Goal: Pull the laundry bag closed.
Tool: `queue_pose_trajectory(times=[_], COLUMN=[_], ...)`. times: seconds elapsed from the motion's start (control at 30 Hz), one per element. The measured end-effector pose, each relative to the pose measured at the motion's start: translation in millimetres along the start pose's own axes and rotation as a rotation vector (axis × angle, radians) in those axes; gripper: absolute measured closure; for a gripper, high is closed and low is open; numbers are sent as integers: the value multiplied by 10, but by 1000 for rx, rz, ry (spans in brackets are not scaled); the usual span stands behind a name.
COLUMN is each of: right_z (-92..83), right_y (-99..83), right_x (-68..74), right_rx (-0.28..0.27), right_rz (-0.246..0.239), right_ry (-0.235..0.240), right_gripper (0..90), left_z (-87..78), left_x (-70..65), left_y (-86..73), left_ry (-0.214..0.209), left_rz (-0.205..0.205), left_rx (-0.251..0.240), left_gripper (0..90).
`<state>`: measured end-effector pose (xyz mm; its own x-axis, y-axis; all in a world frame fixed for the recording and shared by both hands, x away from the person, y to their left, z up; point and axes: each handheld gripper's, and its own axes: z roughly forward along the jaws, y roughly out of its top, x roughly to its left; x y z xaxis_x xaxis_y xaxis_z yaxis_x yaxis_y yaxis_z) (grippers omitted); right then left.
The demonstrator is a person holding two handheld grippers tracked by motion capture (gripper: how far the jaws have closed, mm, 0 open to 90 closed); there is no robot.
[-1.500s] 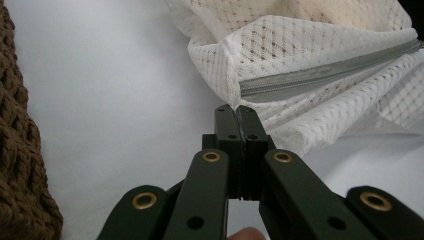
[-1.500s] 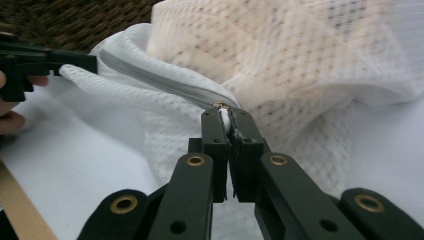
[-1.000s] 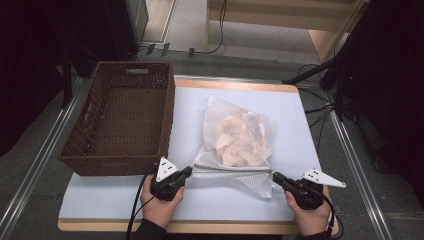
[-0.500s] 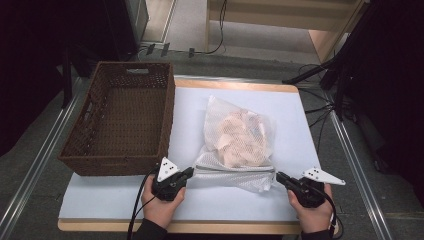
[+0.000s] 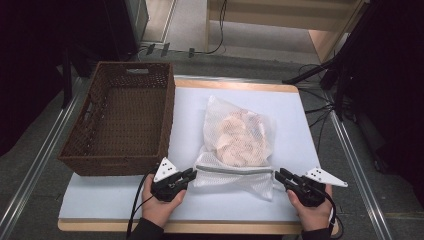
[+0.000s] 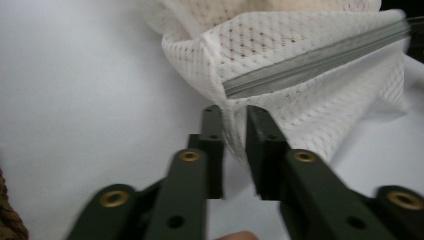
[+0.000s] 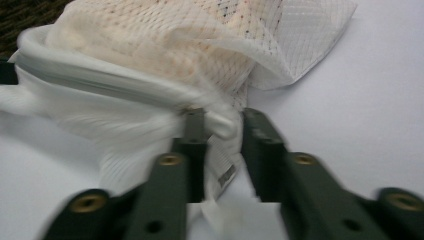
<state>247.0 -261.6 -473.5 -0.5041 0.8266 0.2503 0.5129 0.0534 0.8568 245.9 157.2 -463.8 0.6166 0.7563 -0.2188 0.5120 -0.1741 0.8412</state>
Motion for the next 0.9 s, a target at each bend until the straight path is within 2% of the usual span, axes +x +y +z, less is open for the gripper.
queue_pose_trajectory(times=[0.1,0.2,0.3,0.4,0.43,0.5,0.57,0.9], right_z=[10,-3,-5,-16,-22,-37,-46,-142], right_y=[11,26,43,52,56,57,56,42], right_x=[-25,-14,-22,-50,-65,-93,-128,-379], right_rx=[-6,-17,-19,-26,-31,-35,-38,-51], right_rz=[-24,-64,-70,-65,-60,-57,-51,-7], right_ry=[3,-24,-46,-33,-27,-16,-21,-66], right_gripper=[494,357,119,3,0,0,0,0], left_z=[-3,7,-18,-61,-76,-105,-135,-282], left_x=[15,2,0,32,43,56,69,172], left_y=[10,6,4,3,1,0,-3,-50], left_ry=[-33,-55,-73,-124,-137,-133,-127,-106], left_rz=[8,24,43,43,42,50,63,75], left_rx=[20,26,14,-3,-10,-21,-25,-49], left_gripper=[487,297,127,24,0,0,0,0])
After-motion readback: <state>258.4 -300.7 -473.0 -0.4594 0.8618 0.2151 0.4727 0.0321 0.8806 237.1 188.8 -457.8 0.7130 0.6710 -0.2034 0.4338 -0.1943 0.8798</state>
